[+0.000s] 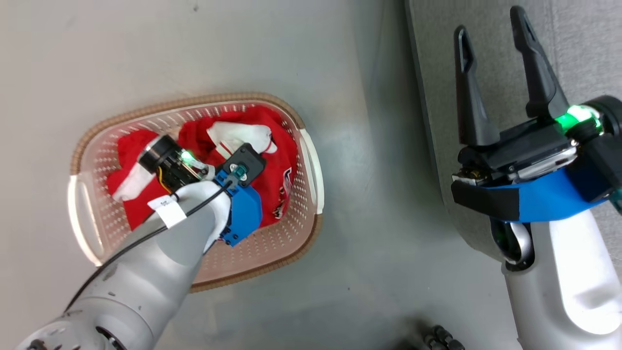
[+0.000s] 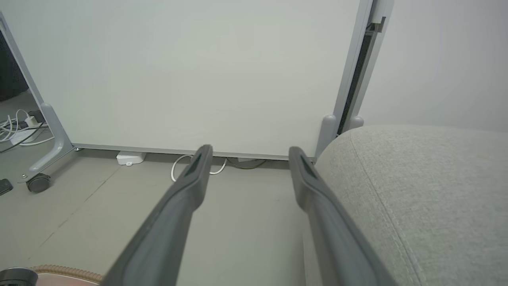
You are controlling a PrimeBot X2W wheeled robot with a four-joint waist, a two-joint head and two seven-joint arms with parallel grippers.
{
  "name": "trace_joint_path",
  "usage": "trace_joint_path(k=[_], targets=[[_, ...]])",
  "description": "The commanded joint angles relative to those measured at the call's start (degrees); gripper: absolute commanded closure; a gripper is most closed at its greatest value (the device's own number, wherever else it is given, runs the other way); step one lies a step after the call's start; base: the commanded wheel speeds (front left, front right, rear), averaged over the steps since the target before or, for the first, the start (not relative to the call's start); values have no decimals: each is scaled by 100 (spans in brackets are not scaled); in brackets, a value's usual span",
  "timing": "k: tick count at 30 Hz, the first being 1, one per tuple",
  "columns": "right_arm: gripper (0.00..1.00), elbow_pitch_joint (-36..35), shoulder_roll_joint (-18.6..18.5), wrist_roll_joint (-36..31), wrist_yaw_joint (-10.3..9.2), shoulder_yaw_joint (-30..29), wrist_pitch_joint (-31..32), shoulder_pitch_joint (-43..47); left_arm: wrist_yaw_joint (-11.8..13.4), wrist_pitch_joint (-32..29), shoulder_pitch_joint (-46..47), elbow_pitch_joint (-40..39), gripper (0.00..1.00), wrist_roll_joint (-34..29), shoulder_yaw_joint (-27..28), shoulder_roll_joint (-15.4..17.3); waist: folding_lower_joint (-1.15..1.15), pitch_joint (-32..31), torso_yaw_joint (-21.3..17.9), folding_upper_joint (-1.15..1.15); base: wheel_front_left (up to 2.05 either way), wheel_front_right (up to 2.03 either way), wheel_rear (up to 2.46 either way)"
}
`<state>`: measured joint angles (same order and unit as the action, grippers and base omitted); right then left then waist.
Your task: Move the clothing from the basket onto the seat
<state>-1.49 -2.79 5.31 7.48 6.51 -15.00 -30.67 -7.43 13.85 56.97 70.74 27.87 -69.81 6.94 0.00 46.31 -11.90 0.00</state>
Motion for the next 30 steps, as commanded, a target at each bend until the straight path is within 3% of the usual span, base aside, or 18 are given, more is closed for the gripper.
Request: trace_joint_path(k=[1, 6, 11, 19, 30], targets=[[0, 47, -18, -52, 3, -20, -27, 130, -2, 71, -109, -64, 100, 105, 64, -39, 0, -370, 141, 0, 0, 0, 0], [0, 147, -18, -147, 3, -73, -27, 341, 41, 138, -347, -330, 100, 286, 299, -94, 0, -875, 273, 0, 0, 0, 0], [0, 245, -17, -214, 3, -169, -26, 597, 216, 140, -725, -1065, 100, 395, 753, 75, 0, -1400, 430, 0, 0, 0, 0], [0, 405, -18, -293, 3, -239, -26, 1031, 405, 143, -1349, -2131, 100, 293, 1569, 283, 0, -2120, 655, 0, 0, 0, 0], [0, 542, -18, -234, 3, -251, -26, 1498, 442, 143, -1918, -3263, 100, -56, 2712, 301, 0, -3018, 795, 0, 0, 0, 0]])
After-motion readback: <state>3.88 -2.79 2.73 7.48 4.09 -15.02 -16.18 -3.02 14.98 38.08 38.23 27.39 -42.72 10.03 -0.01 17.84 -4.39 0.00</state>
